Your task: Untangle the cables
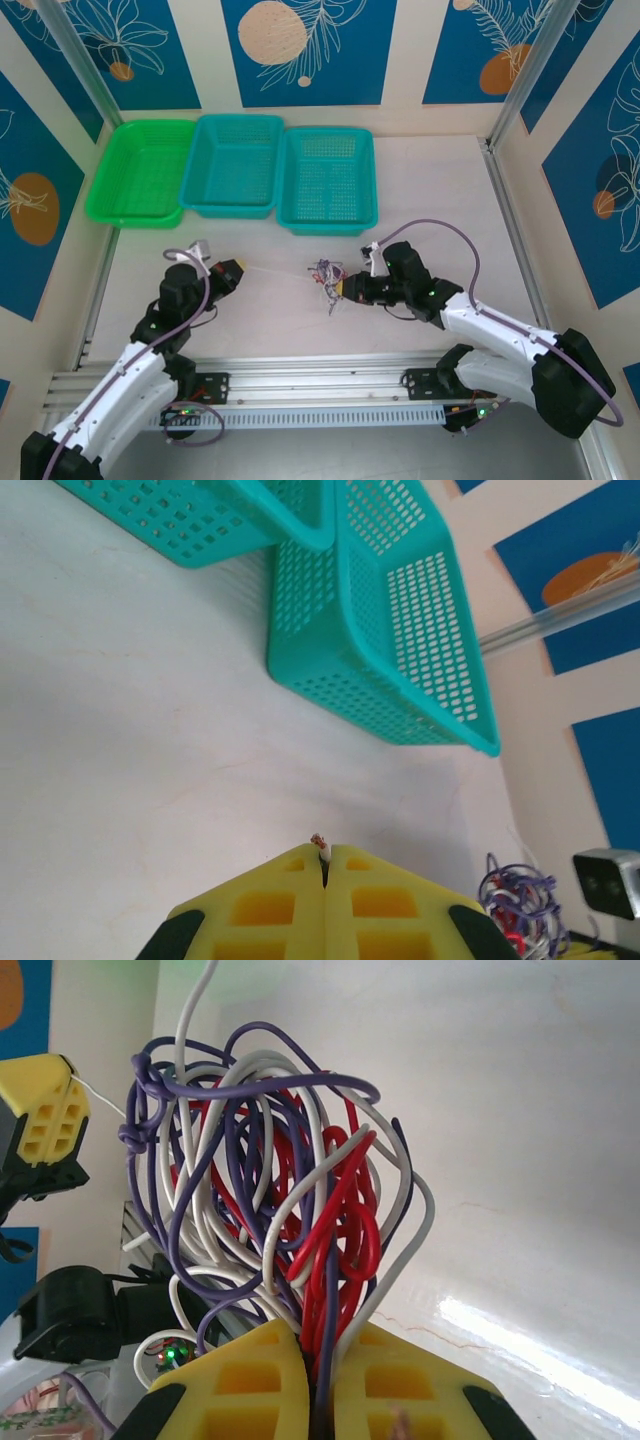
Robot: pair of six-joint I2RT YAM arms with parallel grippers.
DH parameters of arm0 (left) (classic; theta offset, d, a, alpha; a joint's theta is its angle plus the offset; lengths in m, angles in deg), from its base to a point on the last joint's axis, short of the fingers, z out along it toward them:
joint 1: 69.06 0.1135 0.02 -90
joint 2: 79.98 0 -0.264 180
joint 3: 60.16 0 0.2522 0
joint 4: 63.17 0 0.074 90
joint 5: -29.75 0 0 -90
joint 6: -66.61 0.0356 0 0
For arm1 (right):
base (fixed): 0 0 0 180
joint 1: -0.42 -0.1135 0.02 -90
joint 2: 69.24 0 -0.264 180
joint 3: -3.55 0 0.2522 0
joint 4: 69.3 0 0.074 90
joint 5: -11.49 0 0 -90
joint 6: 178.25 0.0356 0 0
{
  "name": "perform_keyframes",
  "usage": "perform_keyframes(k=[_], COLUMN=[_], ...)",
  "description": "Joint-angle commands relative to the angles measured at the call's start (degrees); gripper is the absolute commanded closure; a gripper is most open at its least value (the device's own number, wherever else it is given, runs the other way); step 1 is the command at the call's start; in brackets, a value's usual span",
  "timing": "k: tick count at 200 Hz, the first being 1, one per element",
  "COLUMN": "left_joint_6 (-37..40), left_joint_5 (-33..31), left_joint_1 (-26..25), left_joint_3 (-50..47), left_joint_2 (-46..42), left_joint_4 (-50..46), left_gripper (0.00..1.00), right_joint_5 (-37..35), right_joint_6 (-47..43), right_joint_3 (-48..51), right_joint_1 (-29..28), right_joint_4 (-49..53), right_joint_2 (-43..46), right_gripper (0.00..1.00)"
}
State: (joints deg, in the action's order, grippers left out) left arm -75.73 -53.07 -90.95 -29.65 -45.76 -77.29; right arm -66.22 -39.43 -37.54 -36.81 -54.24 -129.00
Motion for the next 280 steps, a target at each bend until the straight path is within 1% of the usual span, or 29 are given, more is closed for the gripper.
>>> perform_keyframes(k=[1,14,25,35,53,69,83,95,101,110,124,144,161,183,199,219,229,243,260,273,280], left_joint_6=[6.5,9.4,12.7,15.8,22.5,28.9,33.5,35.4,35.6,36.0,37.7,41.7,47.1,54.3,58.5,64.1,67.2,70.6,70.4,67.9,67.0], left_joint_5=[-3.5,-1.2,3.6,7.3,10.7,12.5,13.4,13.6,13.3,13.7,15.5,17.8,17.6,14.2,11.8,9.9,9.8,11.4,12.7,12.4,12.3], left_joint_1=[1.3,1.3,1.3,1.0,-0.3,-1.8,-3.0,-3.6,-3.7,-3.9,-4.6,-7.3,-10.4,-14.6,-16.3,-16.5,-16.5,-16.5,-16.6,-16.5,-16.6], left_joint_3=[0.9,-0.2,-1.6,-2.2,-2.3,-2.5,-2.9,-3.4,-3.6,-3.7,-3.2,-1.1,0.5,2.0,2.3,3.8,5.8,9.1,10.9,11.3,11.7], left_joint_2=[2.0,3.5,4.8,5.2,3.9,1.3,-1.4,-3.2,-3.9,-4.8,-5.6,-6.0,-5.4,-1.2,3.5,10.4,14.1,19.3,24.4,26.6,27.4], left_joint_4=[-1.5,1.8,7.0,9.9,11.7,13.4,15.0,16.5,17.2,18.4,19.6,19.2,18.7,19.3,23.5,28.3,28.4,27.6,31.6,36.6,37.7], left_gripper=[1.0,1.0,1.0,1.0,1.0,0.93,0.89,0.85,0.79,0.65,0.56,0.53,0.5,0.42,0.36,0.3,0.25,0.19,0.15,0.15,0.16], right_joint_5=[-1.1,2.4,6.0,8.1,10.9,14.5,17.3,18.2,18.2,17.8,16.7,16.8,17.9,19.6,21.2,23.5,24.1,24.3,23.9,23.6,23.4], right_joint_6=[-0.6,-1.1,-3.4,-6.0,-9.8,-11.8,-12.7,-13.2,-13.5,-13.7,-14.1,-14.6,-14.8,-15.7,-15.9,-15.8,-15.8,-15.7,-15.1,-14.6,-14.3], right_joint_3=[-0.8,-0.8,-2.0,-4.4,-8.9,-12.6,-15.7,-18.0,-19.0,-20.2,-21.8,-23.8,-24.7,-25.9,-26.5,-26.6,-26.5,-26.6,-26.0,-25.5,-25.3], right_joint_1=[2.4,3.5,3.5,3.5,3.5,3.6,3.6,3.7,3.7,3.7,4.1,5.2,6.0,6.4,6.5,6.2,5.9,5.1,4.3,3.7,3.5], right_joint_4=[5.4,2.5,1.4,3.1,7.4,9.9,11.5,13.6,14.5,15.8,18.2,21.4,22.5,23.9,24.5,24.1,24.0,23.9,23.1,22.5,22.0], right_joint_2=[-0.1,0.2,0.3,0.4,0.1,-0.5,-1.0,-1.1,-1.1,-1.1,-1.3,-1.8,-1.6,-1.3,-1.3,-1.4,-1.5,-1.5,-1.4,-1.5,-1.5], right_gripper=[1.0,1.0,1.0,1.0,1.0,1.0,1.0,1.0,1.0,1.0,1.0,1.0,1.0,1.0,1.0,1.0,1.0,1.0,1.0,1.0,1.0])
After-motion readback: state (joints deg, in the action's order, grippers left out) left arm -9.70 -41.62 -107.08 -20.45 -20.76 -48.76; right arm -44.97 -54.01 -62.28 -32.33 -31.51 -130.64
